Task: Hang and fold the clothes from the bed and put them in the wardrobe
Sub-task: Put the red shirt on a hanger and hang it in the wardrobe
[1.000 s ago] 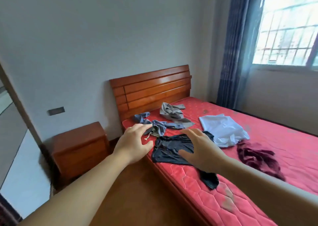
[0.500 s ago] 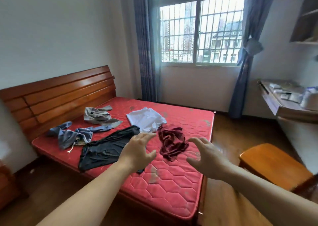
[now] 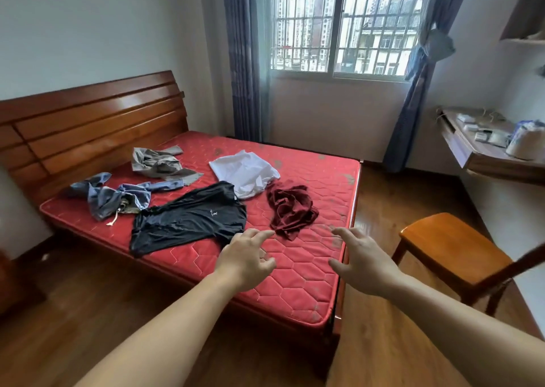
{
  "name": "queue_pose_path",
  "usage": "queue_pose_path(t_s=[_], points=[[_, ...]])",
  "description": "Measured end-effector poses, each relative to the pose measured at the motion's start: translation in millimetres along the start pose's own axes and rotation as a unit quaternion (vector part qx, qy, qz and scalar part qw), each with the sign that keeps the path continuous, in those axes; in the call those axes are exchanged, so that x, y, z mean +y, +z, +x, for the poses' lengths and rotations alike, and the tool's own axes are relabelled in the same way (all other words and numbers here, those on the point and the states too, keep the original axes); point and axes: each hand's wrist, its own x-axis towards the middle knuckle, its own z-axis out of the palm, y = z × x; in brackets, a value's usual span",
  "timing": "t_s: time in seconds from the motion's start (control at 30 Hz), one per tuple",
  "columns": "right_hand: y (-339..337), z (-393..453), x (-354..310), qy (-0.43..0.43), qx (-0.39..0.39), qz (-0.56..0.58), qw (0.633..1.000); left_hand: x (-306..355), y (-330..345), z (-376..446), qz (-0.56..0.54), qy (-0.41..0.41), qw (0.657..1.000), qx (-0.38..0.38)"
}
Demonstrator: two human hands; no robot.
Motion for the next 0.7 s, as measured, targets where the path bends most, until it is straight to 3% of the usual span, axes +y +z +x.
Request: queue_pose_path(t_s=[0.33, 0.7], points=[[15, 51, 57, 0.058, -0.003, -0.008, 0.998, 4, 30, 63, 0.018, -0.011, 0.999, -0.039], [5, 194, 136, 0.070, -0.039, 0.019, 0.997, 18, 58, 193, 0.042, -0.057, 0.996, -0.059]])
